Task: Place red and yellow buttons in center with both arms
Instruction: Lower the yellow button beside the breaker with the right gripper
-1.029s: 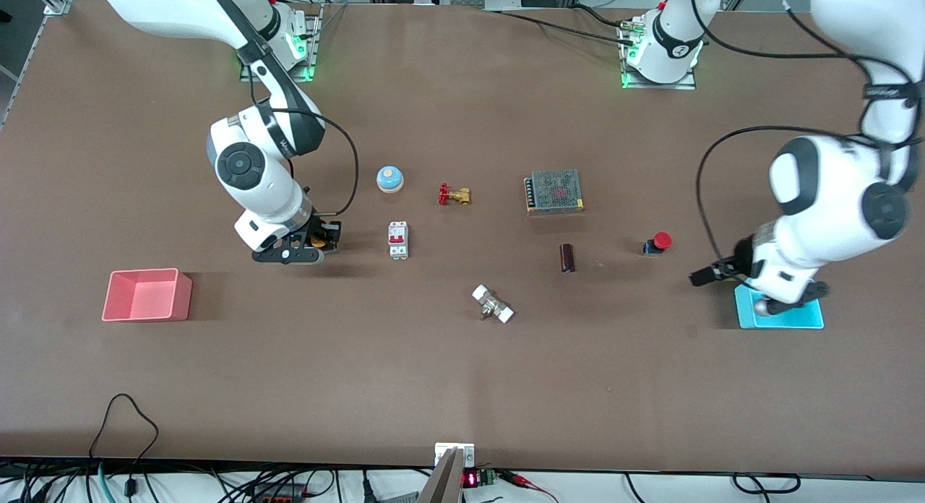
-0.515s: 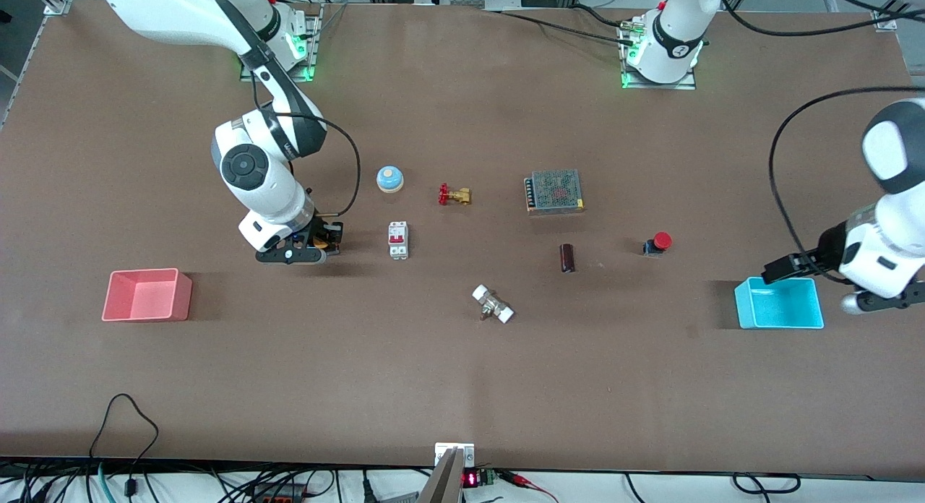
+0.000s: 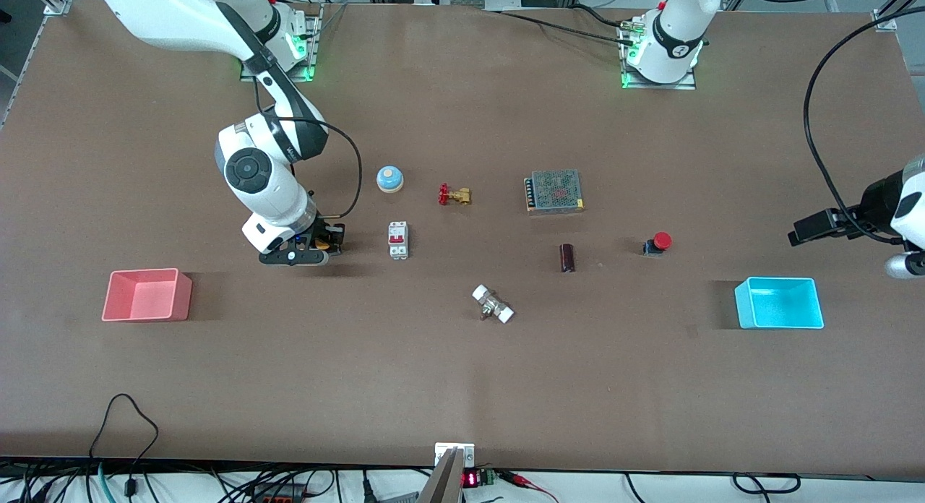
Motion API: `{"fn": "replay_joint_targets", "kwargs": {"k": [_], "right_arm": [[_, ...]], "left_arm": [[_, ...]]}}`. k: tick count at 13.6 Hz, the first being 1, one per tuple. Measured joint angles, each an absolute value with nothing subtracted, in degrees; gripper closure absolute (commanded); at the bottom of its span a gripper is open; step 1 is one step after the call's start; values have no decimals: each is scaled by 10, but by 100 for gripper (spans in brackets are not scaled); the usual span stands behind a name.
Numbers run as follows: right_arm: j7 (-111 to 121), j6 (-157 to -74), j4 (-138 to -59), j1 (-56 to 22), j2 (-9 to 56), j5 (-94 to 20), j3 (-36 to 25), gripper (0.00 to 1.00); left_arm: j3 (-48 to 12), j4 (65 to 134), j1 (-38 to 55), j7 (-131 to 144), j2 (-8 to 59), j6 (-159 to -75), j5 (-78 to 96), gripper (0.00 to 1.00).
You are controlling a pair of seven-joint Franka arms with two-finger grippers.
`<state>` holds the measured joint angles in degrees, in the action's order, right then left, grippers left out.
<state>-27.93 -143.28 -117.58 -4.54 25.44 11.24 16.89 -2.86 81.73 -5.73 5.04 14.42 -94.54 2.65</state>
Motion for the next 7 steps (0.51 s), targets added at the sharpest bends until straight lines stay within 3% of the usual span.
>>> {"fn": "replay_joint_targets", "kwargs": {"k": [7], "right_arm": [[-281, -1434, -1176, -45, 256, 113, 169, 47]], "left_arm": [[-27, 821, -57, 50, 144, -955, 26, 0]]}}
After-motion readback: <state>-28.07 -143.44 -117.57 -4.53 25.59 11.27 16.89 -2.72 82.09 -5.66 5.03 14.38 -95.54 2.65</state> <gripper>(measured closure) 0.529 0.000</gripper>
